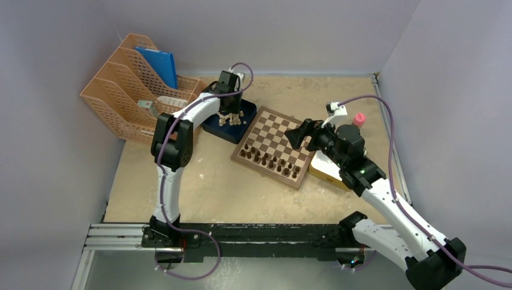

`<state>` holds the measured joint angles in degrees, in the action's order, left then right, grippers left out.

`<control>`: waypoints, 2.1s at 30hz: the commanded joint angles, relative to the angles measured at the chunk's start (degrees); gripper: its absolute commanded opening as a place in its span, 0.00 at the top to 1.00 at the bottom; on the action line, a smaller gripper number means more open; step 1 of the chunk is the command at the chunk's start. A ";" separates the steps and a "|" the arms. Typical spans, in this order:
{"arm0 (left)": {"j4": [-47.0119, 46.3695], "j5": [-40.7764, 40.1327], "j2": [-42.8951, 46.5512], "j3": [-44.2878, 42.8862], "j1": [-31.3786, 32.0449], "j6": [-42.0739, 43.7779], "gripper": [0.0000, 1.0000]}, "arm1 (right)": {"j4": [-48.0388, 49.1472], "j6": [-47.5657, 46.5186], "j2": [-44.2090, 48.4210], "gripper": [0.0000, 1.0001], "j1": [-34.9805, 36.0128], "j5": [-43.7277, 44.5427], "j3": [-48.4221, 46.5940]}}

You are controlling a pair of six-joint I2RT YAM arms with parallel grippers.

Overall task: Set up the chess pieces on the board
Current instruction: Pick up the chess piece from the storage box, then place the chess piece on the chessboard.

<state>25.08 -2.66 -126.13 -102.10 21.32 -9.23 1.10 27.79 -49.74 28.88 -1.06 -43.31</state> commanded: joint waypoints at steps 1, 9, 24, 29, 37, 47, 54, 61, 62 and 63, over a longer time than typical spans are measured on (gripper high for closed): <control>-0.89 -0.20 -0.52 -2.06 -0.40 0.84 0.74 | 1.94 -0.90 1.17 0.05 0.24 0.31 -1.86; -0.26 0.10 -0.96 -2.36 -0.41 0.79 0.76 | 1.94 -0.42 2.53 0.05 0.27 0.51 -0.84; 6.63 -2.20 3.14 -6.07 -0.23 0.05 0.94 | 1.36 -0.99 2.45 0.05 0.24 0.19 -1.22; 8.56 -1.19 6.65 -6.42 0.07 -1.74 0.94 | 1.60 -0.68 2.57 0.05 0.28 -0.40 -0.62; 9.20 0.77 10.03 -5.91 2.61 -3.29 0.94 | 0.73 -1.01 3.51 0.05 0.24 0.94 -0.63; 5.06 0.36 10.33 -5.17 8.80 -2.93 0.95 | -1.02 -1.46 6.08 0.05 0.27 2.51 -1.21; 1.33 0.43 8.24 -5.49 12.56 -2.51 0.95 | -1.02 -1.34 7.89 0.05 0.27 2.84 -1.56; -0.51 1.67 2.91 -9.75 14.64 -2.61 0.94 | -2.58 -1.47 8.88 0.05 0.21 3.38 -1.82; -0.33 1.95 1.85 -10.59 14.76 -2.63 0.94 | -2.79 -1.58 9.01 0.05 0.21 3.61 -1.92; -0.51 2.14 1.06 -11.01 15.05 -2.56 0.94 | -2.93 -1.60 9.12 0.05 0.25 3.77 -1.88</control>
<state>27.00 -1.74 -121.82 -109.16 35.86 -12.36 -1.45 27.31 -41.63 28.88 0.99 -43.31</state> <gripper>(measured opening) 0.127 0.950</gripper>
